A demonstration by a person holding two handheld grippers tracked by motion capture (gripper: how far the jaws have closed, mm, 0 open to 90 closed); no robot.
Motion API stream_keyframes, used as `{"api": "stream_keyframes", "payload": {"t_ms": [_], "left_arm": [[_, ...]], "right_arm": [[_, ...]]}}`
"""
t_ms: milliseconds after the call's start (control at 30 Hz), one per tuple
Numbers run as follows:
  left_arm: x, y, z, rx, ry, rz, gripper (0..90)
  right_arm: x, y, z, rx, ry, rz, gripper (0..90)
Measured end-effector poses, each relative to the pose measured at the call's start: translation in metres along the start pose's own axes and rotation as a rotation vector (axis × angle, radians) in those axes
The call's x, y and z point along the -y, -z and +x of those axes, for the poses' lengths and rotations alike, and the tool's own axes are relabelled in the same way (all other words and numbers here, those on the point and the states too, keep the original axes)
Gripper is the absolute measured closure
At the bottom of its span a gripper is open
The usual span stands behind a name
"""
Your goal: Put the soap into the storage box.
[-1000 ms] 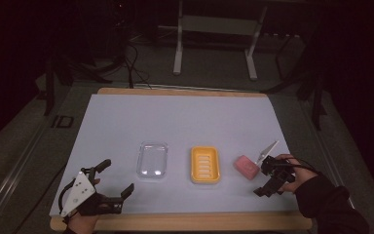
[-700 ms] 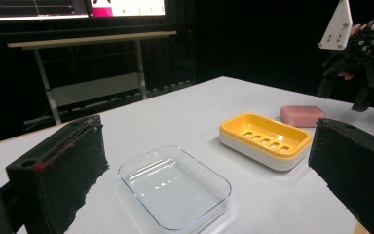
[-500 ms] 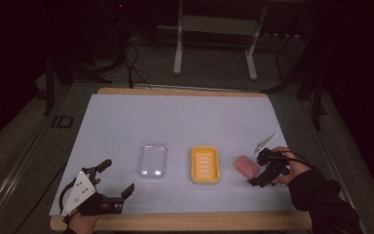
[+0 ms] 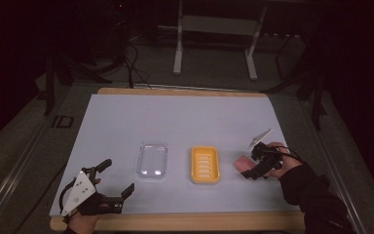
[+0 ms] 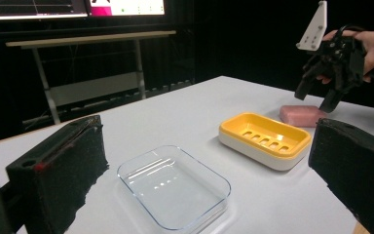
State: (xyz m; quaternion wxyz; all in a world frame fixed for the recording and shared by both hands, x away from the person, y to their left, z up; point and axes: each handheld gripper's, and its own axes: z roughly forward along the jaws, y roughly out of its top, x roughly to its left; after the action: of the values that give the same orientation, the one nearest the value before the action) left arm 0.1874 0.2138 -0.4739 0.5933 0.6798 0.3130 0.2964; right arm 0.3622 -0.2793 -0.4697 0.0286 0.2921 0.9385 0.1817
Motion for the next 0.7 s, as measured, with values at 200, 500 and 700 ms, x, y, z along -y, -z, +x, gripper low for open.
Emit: {"api": "stream_keyframes", "payload": {"t_ms": [200, 500, 700], "left_arm": [[0.0, 0.0, 0.0, 0.001, 0.0, 0.0, 0.7], [0.0, 0.0, 0.0, 0.003, -0.002, 0.0, 0.7], [0.0, 0.0, 0.0, 0.003, -0.003, 0.002, 0.7]], "right_arm": [[-0.001, -0.009, -0.006, 0.009, -0.017, -0.017, 18.4], [-0.001, -0.023, -0.011, 0.025, -0.013, -0.005, 22.3], [0.0, -0.031, -0.012, 0.026, -0.013, 0.028, 26.5]]}}
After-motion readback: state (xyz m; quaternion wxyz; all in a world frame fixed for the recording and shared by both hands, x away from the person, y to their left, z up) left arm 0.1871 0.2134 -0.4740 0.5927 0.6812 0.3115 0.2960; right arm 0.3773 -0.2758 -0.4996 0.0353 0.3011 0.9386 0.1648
